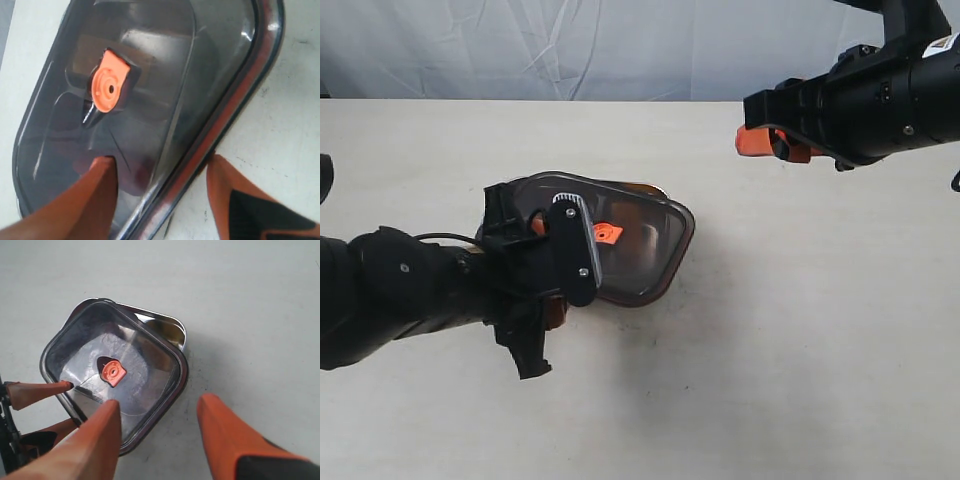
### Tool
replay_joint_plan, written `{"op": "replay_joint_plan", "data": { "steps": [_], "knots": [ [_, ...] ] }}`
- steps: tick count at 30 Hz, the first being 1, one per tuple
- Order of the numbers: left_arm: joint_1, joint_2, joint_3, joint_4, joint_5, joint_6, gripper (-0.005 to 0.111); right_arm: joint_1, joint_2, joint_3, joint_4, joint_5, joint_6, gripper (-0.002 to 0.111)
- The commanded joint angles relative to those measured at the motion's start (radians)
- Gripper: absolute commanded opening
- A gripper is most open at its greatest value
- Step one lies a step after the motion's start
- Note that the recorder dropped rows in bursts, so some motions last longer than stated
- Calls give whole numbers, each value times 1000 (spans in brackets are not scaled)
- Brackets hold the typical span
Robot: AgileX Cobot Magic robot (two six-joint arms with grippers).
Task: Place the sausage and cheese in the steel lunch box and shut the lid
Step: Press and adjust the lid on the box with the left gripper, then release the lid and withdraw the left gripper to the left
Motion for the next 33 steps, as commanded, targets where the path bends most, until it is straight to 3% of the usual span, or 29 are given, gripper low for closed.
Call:
{"op": "replay_joint_plan", "data": {
  "steps": [1, 15, 24, 31, 33],
  "knots": [
    [-4, 1, 7, -32, 19, -10, 52, -6, -7, -2, -10, -1, -3, 49],
    [-4, -51, 7, -50, 18, -10, 52, -6, -7, -2, -20, -1, -3, 49],
    [-4, -136, 17, -142, -18, -7, 52, -6, -7, 0, -20, 1, 29, 49],
    [-4, -252, 53, -295, -323, -7, 48, -6, 4, 119, -8, -47, 94, 48],
    [-4, -286, 53, -314, -397, -9, 39, -6, 14, 159, 9, -79, 107, 39]
  ]
}}
